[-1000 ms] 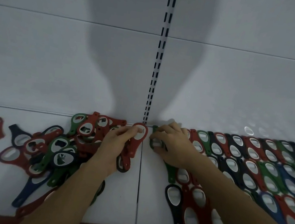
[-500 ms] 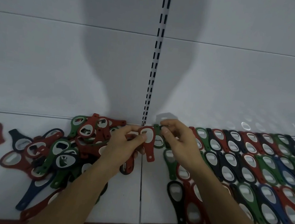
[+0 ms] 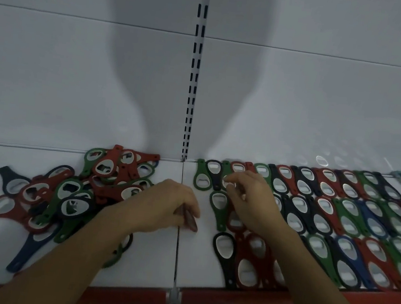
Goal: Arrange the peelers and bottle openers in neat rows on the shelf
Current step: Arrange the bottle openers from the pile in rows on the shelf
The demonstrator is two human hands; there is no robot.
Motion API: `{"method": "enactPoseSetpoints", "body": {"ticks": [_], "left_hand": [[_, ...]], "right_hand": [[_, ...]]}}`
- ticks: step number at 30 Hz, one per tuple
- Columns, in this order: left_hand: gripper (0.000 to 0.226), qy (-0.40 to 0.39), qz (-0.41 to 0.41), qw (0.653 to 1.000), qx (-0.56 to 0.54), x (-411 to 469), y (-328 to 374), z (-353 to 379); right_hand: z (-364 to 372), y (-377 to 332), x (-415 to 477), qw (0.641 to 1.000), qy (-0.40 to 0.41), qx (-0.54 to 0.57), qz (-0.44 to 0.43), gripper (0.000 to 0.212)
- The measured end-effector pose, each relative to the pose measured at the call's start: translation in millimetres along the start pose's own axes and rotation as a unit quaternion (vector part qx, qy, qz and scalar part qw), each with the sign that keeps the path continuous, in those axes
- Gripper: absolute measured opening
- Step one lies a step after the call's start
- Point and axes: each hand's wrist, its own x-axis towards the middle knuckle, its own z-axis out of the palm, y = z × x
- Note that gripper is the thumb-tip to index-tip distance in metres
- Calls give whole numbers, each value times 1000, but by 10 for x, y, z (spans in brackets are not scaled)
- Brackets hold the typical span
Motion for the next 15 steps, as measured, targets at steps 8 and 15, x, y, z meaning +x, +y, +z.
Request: {"method": "enactPoseSetpoints", "body": {"ticks": [8,15], "left_hand": [[63,-38,-81,994,59,-186,-16,40],[51,37,-112,989,85,-107,182,291]], "right_hand": [[174,202,-137,979,-129,-159,-11,49],[233,244,-114,978,-130,-162,-13,52]]}}
